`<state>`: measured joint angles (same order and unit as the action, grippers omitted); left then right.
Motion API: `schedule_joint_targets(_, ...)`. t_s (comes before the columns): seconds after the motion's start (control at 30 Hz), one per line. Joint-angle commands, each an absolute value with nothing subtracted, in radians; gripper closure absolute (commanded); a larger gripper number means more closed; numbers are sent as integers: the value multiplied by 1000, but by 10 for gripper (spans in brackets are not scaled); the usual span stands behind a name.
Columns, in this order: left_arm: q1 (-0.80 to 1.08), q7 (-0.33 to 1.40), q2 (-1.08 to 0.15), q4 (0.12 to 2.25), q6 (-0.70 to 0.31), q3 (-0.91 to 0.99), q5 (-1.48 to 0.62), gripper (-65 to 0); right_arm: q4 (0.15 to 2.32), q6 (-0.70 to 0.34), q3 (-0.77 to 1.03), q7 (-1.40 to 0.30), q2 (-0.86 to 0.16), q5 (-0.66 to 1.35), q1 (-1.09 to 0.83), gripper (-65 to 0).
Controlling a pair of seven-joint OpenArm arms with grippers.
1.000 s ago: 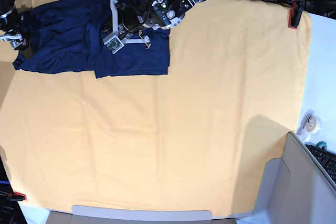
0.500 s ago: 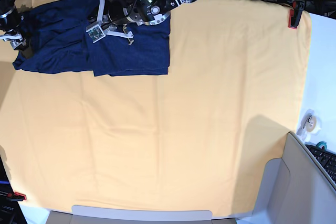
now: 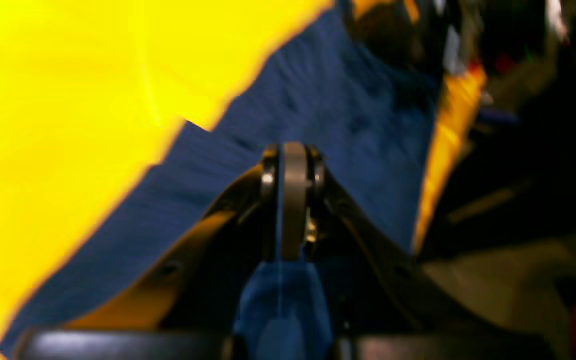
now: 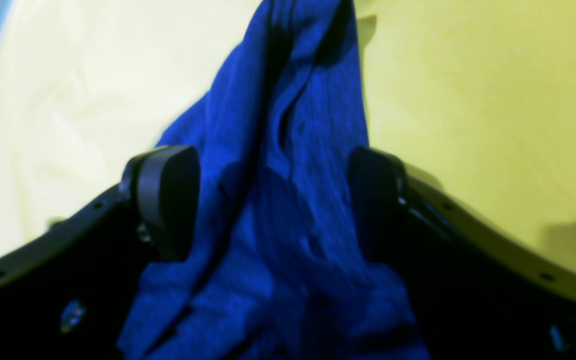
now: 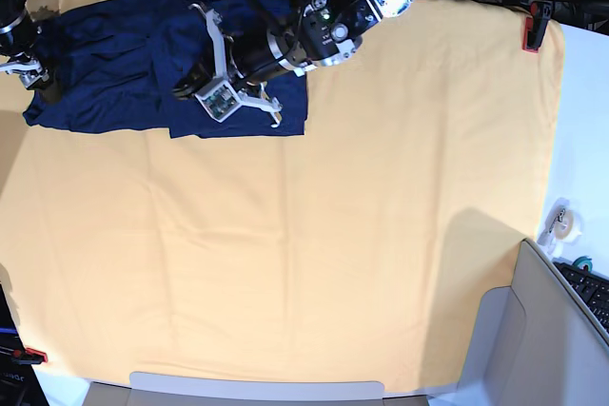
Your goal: Fold the T-shirt properly
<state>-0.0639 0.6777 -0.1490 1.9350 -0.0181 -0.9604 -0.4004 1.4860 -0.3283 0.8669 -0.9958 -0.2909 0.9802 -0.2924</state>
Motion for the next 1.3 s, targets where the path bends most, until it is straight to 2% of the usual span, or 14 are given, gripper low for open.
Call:
schedule_joint_targets(0.0,-56,661,-160,1960,-22,-940,-404,-1,1512,-318,909,-975,-335,978,-314,-459)
schedule_joint_targets(0.07,-41,662,-180,1983,-22,-894,-404,-7,1527,-318,938,-975,-369,980,-318,-459)
schedule_joint_targets(0.17,-2,662,-205,2018,-22,-825,-404,-59,1529,-328,952,-987,-432,981,-320,-460)
schedule_joint_targets(0.3,56,656,-229,2048,-22,-743,-404,-132,1524,-484,957,-1073,-498,975,-314,-462)
schedule_joint_targets(0.43,91,654,-229,2051,-22,-682,-404,-137,1520,-601,951,-1144,-522,972,-283,-462)
schedule_joint_targets(0.67,102,665,-229,2049,-22,-656,-404,-138,1319,-698,947,-1198,-515,900,-219,-462)
schedule_joint_targets(0.83,104,665,-229,2048,-22,-657,-404,-138,1241,-698,911,-1198,-484,891,-213,-459)
schedule_joint_targets(1.13,104,667,-229,2046,-22,-656,-404,-138,1250,-698,806,-1198,-421,897,-191,-459)
schedule_joint_targets(1.27,104,667,-229,2046,-22,-656,-404,-138,1317,-698,771,-1198,-374,894,-199,-459)
